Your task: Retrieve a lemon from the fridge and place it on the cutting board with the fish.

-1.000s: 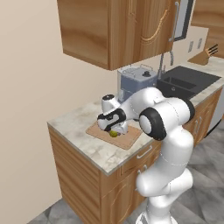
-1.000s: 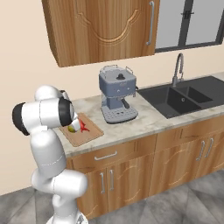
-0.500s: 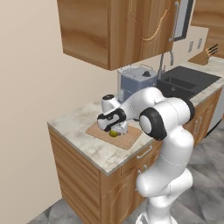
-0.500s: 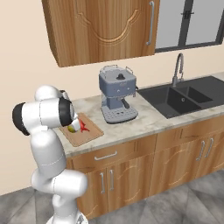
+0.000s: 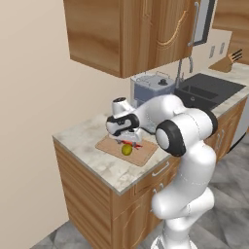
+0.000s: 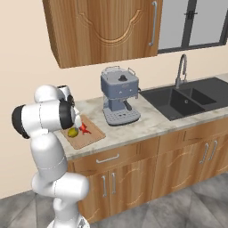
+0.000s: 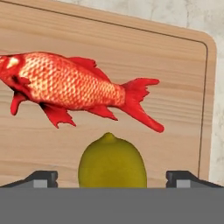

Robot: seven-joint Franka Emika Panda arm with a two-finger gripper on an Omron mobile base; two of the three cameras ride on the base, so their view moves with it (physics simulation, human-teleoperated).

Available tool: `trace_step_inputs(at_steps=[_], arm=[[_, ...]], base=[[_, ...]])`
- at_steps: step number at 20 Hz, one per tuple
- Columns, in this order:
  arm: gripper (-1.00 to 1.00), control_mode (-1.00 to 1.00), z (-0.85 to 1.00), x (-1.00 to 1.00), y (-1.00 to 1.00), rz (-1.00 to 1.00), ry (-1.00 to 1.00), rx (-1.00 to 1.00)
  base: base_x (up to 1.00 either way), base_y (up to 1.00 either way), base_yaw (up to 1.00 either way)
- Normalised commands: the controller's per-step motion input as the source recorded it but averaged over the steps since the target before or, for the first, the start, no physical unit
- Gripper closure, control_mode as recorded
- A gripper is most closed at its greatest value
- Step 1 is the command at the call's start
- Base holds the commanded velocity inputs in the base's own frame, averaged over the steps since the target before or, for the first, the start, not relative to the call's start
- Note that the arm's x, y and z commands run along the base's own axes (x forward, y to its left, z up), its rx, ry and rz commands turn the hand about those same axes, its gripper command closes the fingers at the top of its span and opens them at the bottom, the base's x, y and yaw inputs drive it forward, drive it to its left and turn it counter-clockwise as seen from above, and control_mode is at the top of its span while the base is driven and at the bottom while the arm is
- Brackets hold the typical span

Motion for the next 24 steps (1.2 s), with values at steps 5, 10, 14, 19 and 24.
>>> trace_step_inputs(at_steps=[5,10,14,19,24], arm=[[-1.0,-1.0,0.3,-0.16,-0.13,-0.01,0.03,0.0],[-1.0,-1.0,0.07,-0.51,-0.34,0.0,-0.05,0.01],[-1.0,-1.0,0.12,-0.63,-0.71,0.03,-0.11,0.1],[-1.0,-1.0,0.44,-0.48,-0.76,0.06,-0.05,0.1],[-1.0,-1.0,0.27,-0.76,-0.54,0.13,-0.09,0.09]], base=[[0.0,0.0,0.0],[0.0,0.0,0.0],[0.0,0.0,0.0],[0.0,0.0,0.0],[0.0,0.0,0.0]])
